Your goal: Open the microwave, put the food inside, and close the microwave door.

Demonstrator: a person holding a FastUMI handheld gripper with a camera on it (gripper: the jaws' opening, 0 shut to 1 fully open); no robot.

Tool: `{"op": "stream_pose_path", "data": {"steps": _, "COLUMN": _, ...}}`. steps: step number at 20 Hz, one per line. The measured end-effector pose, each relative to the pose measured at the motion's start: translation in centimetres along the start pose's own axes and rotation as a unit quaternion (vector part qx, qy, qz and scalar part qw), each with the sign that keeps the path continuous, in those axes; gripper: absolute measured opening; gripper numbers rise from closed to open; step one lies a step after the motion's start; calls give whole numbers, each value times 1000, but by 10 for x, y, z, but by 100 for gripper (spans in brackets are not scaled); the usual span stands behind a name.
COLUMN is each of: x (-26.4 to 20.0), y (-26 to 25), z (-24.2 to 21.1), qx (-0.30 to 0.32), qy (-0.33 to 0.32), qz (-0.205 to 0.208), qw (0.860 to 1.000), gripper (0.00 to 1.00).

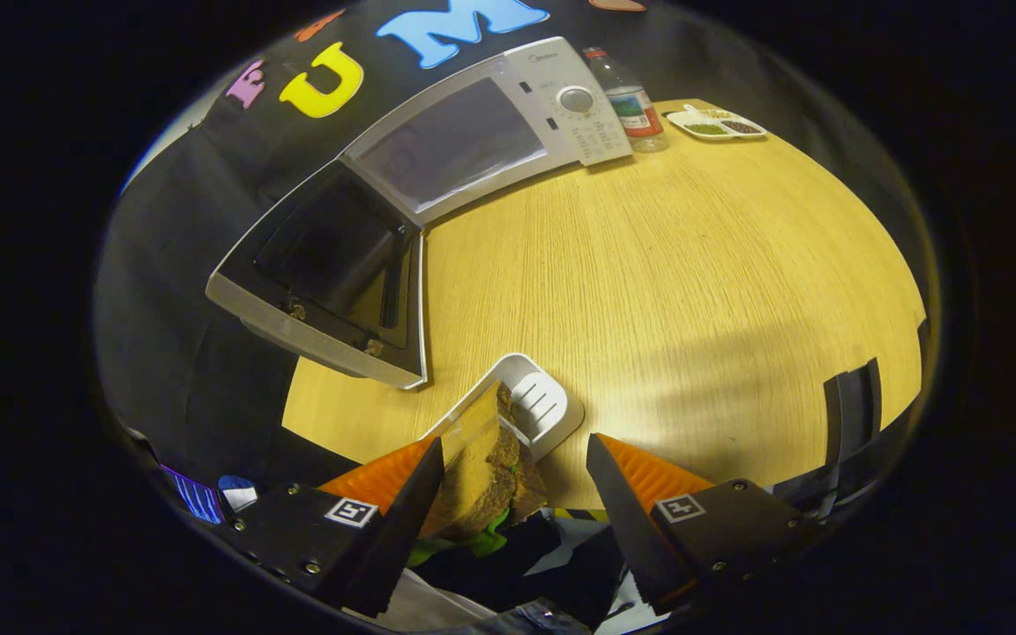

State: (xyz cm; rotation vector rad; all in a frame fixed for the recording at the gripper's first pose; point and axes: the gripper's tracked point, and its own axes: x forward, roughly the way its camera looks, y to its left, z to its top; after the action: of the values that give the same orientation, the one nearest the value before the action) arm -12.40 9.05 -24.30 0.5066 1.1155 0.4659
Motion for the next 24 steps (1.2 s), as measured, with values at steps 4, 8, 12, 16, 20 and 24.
{"op": "stream_pose_path", "data": {"steps": 4, "x": 3, "y": 21, "z": -15, "qx": 109, "qy": 56, "qz": 35, "qw": 992, "gripper": 96}}
{"op": "stream_pose_path", "data": {"steps": 8, "x": 2, "y": 32, "z": -15, "qx": 146, "qy": 73, "qz": 51, "qw": 985, "gripper": 54}}
{"op": "stream_pose_path", "data": {"steps": 12, "x": 1, "y": 40, "z": -6, "qx": 132, "qy": 67, "qz": 51, "qw": 988, "gripper": 34}}
{"op": "stream_pose_path", "data": {"steps": 16, "x": -7, "y": 48, "z": 8, "qx": 111, "qy": 49, "qz": 53, "qw": 991, "gripper": 34}}
{"op": "stream_pose_path", "data": {"steps": 20, "x": -19, "y": 60, "z": 28, "qx": 109, "qy": 23, "qz": 67, "qw": 992, "gripper": 34}}
{"op": "stream_pose_path", "data": {"steps": 24, "x": -30, "y": 74, "z": 48, "qx": 113, "qy": -3, "qz": 82, "qw": 990, "gripper": 34}}
